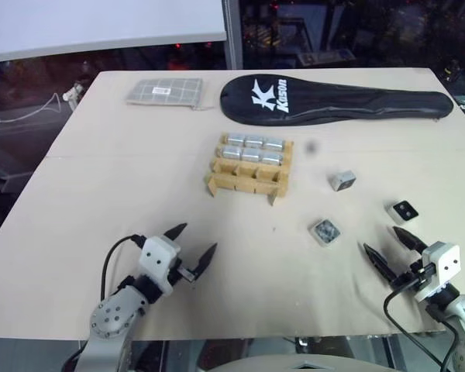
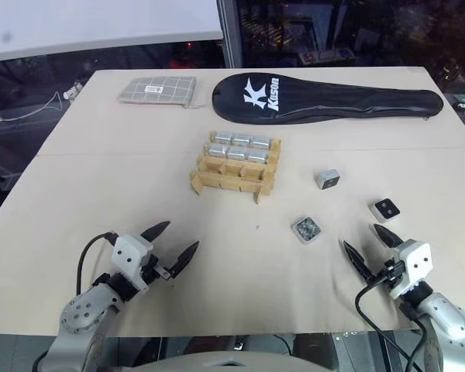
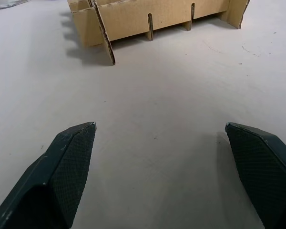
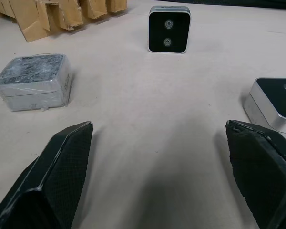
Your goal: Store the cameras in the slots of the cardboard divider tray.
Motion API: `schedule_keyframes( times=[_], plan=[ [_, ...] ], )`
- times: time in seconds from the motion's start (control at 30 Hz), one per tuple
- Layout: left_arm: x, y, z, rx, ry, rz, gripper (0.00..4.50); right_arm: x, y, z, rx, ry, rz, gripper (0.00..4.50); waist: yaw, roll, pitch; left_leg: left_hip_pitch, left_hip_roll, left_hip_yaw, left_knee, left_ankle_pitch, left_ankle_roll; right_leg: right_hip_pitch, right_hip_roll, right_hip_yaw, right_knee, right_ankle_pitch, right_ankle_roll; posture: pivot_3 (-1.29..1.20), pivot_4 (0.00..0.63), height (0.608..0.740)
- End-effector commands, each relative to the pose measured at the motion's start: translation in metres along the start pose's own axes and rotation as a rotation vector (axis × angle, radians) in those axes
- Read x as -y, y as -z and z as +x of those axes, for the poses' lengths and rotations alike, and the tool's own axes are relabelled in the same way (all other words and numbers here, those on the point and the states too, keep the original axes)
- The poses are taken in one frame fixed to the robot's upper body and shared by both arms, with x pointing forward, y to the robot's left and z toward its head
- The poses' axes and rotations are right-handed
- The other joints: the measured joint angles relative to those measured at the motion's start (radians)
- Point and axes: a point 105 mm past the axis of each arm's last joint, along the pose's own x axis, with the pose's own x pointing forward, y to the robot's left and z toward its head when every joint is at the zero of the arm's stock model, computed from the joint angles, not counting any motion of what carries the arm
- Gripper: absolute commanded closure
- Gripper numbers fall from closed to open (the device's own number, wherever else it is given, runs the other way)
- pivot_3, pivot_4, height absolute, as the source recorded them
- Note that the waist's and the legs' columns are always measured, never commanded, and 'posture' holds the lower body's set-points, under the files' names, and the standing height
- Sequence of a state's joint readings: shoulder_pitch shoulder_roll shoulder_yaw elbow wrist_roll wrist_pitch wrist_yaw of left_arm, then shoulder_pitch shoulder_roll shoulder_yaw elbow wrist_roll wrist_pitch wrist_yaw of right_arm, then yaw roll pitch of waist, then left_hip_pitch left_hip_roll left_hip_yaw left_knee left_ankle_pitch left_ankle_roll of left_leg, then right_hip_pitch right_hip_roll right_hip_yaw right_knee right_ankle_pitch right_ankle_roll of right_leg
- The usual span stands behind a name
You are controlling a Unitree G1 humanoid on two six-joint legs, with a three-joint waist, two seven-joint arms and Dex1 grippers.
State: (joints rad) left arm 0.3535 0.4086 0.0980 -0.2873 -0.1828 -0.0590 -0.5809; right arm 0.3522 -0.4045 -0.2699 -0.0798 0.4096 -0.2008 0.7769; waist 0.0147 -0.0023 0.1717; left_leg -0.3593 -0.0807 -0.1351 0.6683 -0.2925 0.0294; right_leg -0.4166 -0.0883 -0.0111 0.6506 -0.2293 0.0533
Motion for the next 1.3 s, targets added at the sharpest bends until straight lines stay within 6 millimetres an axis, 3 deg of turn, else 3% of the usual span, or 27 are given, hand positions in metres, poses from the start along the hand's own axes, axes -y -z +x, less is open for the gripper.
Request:
schedule_keyframes(
  times=[0.03,0.73,0.93,1.13,1.3],
  plan=[
    [0.003,-0.011,-0.001,0.045,0.020,0.024,0.00,0.004,-0.009,0.000,0.029,-0.003,-0.037,0.09,0.000,0.000,0.000,0.000,0.000,0.000,0.000,0.000,0.000,0.000,0.000,0.000,0.000,0.000,0.000,0.00,0.150,0.740],
    [0.001,-0.008,-0.005,0.056,-0.008,0.021,0.00,0.008,-0.009,0.002,0.029,-0.022,-0.060,0.09,0.000,0.000,0.000,0.000,0.000,0.000,0.000,0.000,0.000,0.000,0.000,0.000,0.000,0.000,0.000,0.00,0.150,0.740],
    [-0.003,-0.012,-0.005,0.075,0.004,0.029,0.00,0.017,-0.019,0.006,0.083,0.030,-0.081,0.09,0.000,0.000,0.000,0.000,0.000,0.000,0.000,0.000,0.000,0.000,0.000,0.000,0.000,0.001,-0.001,0.00,0.150,0.740],
    [0.021,-0.048,-0.013,0.220,0.218,-0.071,0.00,0.045,-0.029,0.008,0.107,0.134,-0.088,0.09,-0.001,0.000,0.000,0.000,0.000,0.000,0.000,0.000,0.000,0.000,0.000,0.000,0.000,0.001,-0.002,0.00,0.150,0.740],
    [0.029,-0.079,-0.028,0.257,0.443,-0.039,0.00,0.060,-0.024,0.013,0.037,0.134,-0.073,0.09,-0.001,0.001,0.000,0.000,0.000,0.001,0.000,0.000,0.000,0.000,0.000,0.000,0.000,0.001,-0.003,0.00,0.150,0.740]
  ],
)
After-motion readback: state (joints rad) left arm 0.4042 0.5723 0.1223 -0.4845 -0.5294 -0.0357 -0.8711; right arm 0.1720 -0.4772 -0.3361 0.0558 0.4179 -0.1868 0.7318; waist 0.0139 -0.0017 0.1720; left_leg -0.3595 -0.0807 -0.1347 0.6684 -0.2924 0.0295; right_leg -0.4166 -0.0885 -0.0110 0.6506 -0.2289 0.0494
